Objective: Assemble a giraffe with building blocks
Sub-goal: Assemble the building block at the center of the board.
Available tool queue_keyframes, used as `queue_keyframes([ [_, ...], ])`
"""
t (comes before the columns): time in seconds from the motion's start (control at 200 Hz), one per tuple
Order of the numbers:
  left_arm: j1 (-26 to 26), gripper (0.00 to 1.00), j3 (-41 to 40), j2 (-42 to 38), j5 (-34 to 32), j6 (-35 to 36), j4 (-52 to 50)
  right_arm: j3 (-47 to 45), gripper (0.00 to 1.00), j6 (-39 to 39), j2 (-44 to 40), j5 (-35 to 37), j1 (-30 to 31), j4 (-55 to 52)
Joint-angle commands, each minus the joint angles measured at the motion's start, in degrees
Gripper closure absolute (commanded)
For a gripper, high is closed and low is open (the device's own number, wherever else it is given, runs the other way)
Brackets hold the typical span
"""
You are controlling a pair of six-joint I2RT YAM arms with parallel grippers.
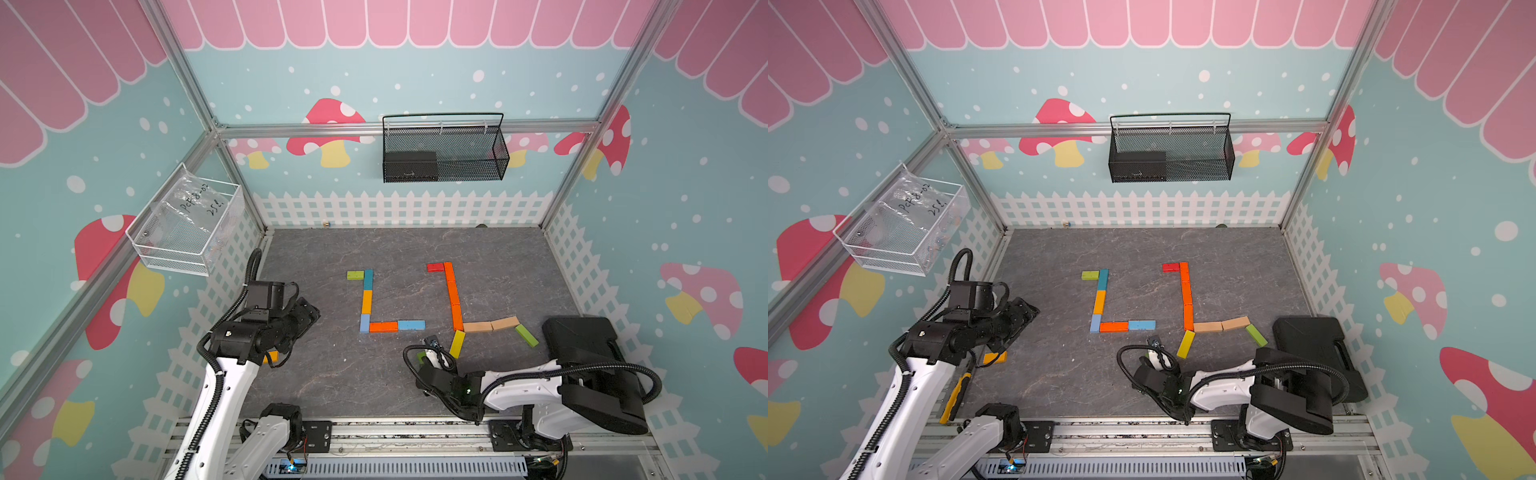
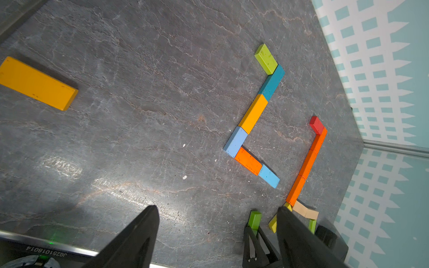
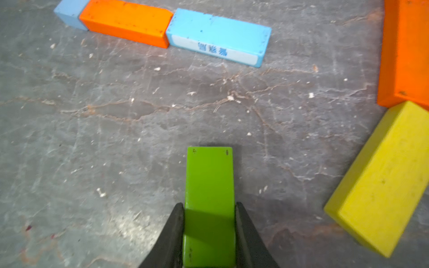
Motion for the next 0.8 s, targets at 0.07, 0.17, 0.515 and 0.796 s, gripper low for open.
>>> queue_keyframes([
  [0.07,0.27,0.18,-0.27,1.47,0.18,0.41,2.49,-4.09,0.79,-2.75,-0.06,-1.35,-4.19,3.43],
  [0.17,0.28,0.18,-0.45,2.08,0.27,0.41,2.98,-4.36,0.78,-4.68,0.54,-3.06,-5.79,6.04],
  [0.515,0.30,0.18,-0.76,2.88,-0.27,1.02,3.36,-1.34,0.74,-8.96,6.89,-6.94,-8.97,11.34],
  [0.796,0.36,0.17,-0.89,3.05,-0.10,1.29,3.35,-0.78,0.73,-6.77,8.39,-5.54,-10.13,10.09],
])
